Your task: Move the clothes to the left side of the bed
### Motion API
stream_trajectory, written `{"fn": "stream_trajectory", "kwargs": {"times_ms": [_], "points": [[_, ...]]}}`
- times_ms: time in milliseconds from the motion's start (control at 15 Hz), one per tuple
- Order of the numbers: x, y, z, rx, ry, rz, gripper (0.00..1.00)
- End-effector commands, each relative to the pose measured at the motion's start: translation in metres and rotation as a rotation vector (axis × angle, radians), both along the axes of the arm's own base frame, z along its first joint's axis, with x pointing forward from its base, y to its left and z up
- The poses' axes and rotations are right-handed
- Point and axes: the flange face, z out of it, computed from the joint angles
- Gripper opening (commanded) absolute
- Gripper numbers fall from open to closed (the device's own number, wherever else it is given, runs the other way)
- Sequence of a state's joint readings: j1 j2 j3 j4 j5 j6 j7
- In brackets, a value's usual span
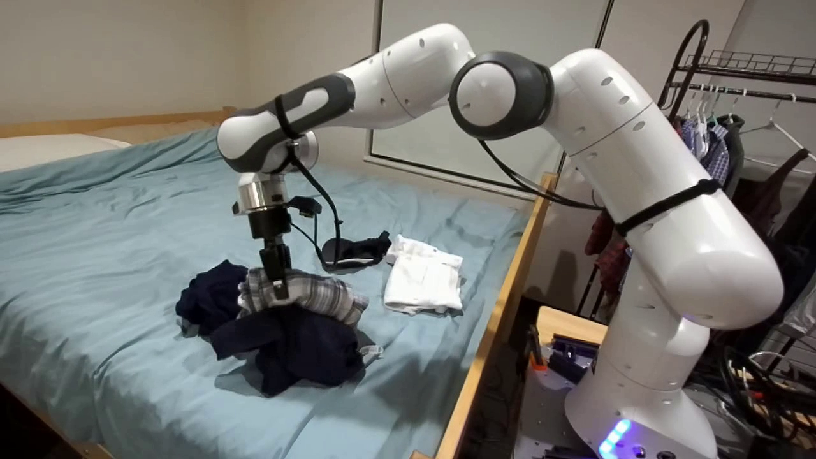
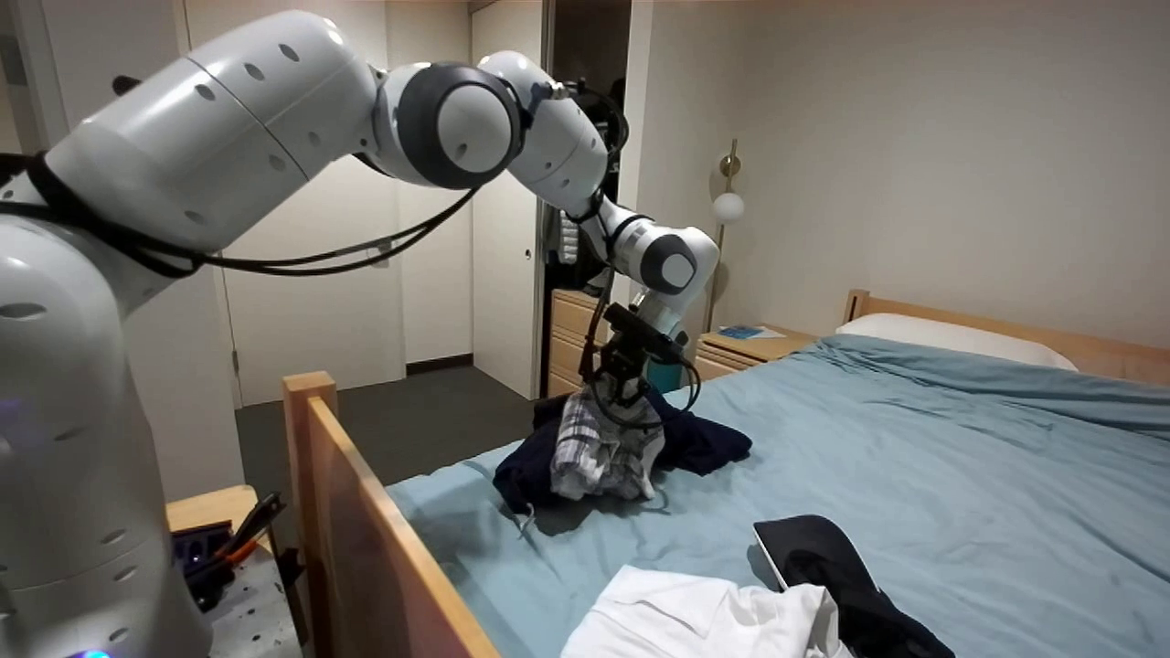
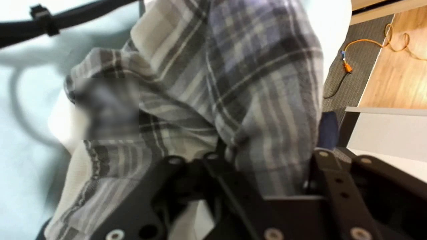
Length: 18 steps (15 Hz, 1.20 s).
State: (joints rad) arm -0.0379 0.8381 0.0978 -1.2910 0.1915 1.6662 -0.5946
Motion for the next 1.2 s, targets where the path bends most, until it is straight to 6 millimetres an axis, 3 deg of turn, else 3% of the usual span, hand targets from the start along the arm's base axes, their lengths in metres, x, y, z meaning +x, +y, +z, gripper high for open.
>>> {"fn": "stream_trajectory", "kwargs": {"times_ms": [0,67,200,333,467,600,867,1133], "points": [[-0.027,0.019,0.024,0.046,-0.029,-0.024,0.76],[-0.036,0.027,0.015,0.067,-0.020,-0.027,0.83],[-0.059,0.038,0.027,0.129,0.006,-0.022,0.96],[-0.083,0.045,0.047,0.184,0.037,-0.043,1.00],[-0.090,0.037,0.069,0.170,-0.045,-0.166,1.00],[-0.104,0.020,0.092,0.121,-0.128,-0.214,1.00],[-0.143,-0.032,0.130,0.018,-0.271,-0.319,1.00],[-0.201,-0.099,0.145,-0.076,-0.372,-0.463,1.00]]}}
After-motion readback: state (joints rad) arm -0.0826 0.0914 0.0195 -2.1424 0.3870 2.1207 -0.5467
